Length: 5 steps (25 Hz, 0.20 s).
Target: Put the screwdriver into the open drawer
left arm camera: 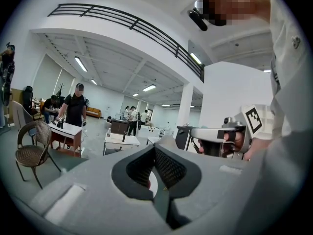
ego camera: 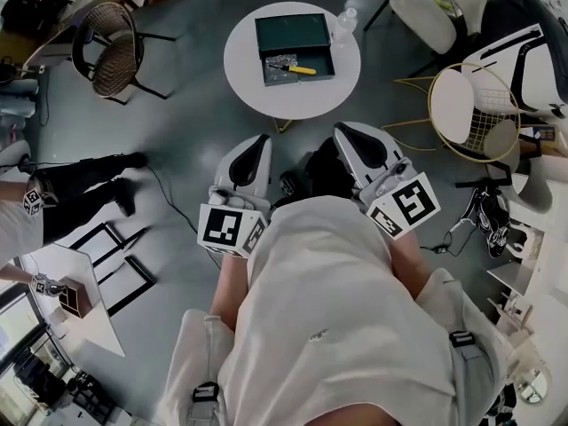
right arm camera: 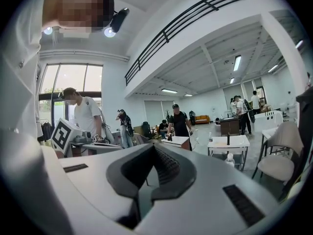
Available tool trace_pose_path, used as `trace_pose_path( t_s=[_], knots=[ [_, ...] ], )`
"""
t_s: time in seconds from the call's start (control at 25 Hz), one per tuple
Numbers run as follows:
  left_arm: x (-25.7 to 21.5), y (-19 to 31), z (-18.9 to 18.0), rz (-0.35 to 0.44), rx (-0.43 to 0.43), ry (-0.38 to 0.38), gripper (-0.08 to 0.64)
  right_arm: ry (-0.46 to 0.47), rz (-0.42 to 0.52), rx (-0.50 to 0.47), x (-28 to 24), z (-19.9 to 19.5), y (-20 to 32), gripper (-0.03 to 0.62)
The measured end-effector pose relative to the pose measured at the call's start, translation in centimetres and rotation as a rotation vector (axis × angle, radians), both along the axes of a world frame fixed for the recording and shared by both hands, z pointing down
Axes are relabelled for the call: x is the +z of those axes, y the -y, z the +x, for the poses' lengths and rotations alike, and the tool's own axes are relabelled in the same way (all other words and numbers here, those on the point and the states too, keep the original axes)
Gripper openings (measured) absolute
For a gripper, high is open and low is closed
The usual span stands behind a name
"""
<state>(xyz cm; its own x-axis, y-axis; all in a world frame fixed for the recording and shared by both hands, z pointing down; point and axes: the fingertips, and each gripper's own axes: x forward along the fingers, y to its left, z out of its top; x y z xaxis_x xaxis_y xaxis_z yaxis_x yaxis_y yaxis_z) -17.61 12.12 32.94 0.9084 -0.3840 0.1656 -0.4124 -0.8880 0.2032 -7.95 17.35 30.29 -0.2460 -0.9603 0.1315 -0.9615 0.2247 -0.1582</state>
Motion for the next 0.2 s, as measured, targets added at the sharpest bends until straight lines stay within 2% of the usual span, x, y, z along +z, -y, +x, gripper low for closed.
trace_pose_path(
  t_s=[0.2],
  knots=[
    [0.5, -0.54, 0.18, -0.018, 0.005, 0.007, 0.011, 0.007, -0.026, 0.003, 0.66, 0.1, -0.61, 0.006]
  ],
)
